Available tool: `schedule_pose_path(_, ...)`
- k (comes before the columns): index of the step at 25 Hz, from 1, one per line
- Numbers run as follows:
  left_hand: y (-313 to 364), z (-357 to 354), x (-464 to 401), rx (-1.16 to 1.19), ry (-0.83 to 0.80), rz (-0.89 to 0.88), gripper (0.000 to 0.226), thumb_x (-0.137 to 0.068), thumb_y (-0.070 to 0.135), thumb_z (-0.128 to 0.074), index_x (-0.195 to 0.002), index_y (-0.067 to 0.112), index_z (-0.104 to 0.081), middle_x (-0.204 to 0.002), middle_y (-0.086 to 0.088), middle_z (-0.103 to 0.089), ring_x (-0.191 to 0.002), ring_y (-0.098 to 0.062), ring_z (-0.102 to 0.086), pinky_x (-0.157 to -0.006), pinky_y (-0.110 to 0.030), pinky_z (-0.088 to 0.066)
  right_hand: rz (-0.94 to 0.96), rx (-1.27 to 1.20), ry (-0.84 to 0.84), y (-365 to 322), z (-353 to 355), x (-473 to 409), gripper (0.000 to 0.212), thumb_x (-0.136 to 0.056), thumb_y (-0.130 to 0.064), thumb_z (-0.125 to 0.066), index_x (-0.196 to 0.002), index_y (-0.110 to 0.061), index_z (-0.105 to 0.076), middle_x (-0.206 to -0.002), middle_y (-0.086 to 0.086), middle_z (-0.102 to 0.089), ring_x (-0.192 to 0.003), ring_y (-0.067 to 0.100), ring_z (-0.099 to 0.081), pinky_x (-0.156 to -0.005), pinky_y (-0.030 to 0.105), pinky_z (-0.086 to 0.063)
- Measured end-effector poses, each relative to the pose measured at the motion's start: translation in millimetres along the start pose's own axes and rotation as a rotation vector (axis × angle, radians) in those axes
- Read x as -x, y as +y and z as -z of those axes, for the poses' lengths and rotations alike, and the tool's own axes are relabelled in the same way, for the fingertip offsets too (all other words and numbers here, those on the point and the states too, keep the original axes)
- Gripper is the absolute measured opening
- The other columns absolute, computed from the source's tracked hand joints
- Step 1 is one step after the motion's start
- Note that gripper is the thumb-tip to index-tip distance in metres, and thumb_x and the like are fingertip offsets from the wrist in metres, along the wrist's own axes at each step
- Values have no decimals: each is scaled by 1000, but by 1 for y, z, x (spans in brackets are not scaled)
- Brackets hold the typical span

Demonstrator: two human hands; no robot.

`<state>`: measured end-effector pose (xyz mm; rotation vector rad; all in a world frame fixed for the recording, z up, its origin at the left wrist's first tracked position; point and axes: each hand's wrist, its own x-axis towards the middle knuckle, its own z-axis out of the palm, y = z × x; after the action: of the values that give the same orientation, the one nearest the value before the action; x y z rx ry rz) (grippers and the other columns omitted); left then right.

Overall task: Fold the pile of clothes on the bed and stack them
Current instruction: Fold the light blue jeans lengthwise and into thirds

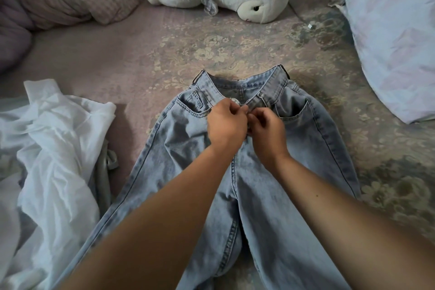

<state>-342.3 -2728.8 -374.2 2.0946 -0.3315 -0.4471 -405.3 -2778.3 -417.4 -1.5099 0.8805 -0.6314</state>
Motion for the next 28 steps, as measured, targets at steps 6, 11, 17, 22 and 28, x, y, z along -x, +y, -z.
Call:
schedule_pose_path(6,-11,-4,-21,200,-40,136,19,-88,22,-66,-73,16,-56,-72,-3,-62,-75,-26,-63,-76,-37,-55,-289,-493,35,-1,-9,-2,23,-95,-2,-51,-74,-12,-52,-70,4,-51,-62,11,-49,-62,24,-48)
schedule_pose_path(11,-23,9,-31,-138,-127,-199,29,-98,14,-48,-124,14,-60,-115,-8,-64,-104,-25,-59,-91,-32,-46,-348,-262,136,2,0,-25,10,-93,-6,-55,-92,-8,-65,-77,5,-60,-67,16,-54,-57,25,-43)
schedule_pose_path(17,-66,36,-90,-887,-285,-260,53,-103,37,-27,-151,35,-5,-160,3,4,-147,-21,6,-113,-61,-4,35,1143,-184,29,51,-74,50,-101,-35,-36,-149,-29,-24,-158,9,-11,-144,30,-10,-113,47,-17)
schedule_pose_path(22,-117,23,-108,-1130,-521,-160,67,-81,78,-6,-137,57,24,-150,14,34,-140,-30,29,-101,-76,3,-300,1371,-498,58,76,-95,66,-82,-79,-10,-136,-58,23,-149,-10,38,-139,27,32,-101,75,6)
schedule_pose_path(28,-119,14,-100,-1032,-378,-138,75,-75,84,-6,-137,56,26,-153,11,32,-139,-32,30,-98,-78,5,-316,1401,-451,57,83,-96,69,-77,-83,-4,-133,-57,29,-148,-10,40,-139,25,32,-100,77,3)
